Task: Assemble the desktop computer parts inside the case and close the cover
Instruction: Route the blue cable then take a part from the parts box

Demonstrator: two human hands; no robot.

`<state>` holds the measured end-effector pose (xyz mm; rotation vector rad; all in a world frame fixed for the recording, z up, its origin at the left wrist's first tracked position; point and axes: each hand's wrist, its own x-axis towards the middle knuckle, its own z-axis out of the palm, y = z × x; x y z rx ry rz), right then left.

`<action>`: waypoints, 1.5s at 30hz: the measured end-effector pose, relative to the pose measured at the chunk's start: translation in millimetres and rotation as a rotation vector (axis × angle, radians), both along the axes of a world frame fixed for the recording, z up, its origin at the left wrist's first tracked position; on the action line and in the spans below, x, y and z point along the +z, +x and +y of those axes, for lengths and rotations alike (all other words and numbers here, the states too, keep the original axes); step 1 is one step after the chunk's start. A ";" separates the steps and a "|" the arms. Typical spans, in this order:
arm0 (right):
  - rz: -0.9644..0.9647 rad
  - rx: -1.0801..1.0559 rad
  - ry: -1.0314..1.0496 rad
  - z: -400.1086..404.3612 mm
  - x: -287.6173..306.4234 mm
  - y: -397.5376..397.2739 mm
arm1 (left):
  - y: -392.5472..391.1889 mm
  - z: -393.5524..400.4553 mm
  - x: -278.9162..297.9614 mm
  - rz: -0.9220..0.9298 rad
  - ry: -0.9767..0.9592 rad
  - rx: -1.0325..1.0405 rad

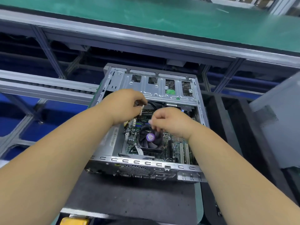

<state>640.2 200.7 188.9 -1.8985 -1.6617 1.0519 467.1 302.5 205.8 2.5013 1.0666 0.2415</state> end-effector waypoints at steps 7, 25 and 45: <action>0.260 -0.158 0.346 -13.7 34.8 -34.5 | -47.9 -69.4 21.2 -0.391 0.092 0.246; 0.497 0.303 0.264 -68.5 65.3 -252.7 | -259.6 -219.6 27.1 -0.574 0.283 0.721; 0.541 0.510 0.188 -163.6 67.9 -631.4 | -627.6 -338.1 37.8 -0.338 0.470 1.090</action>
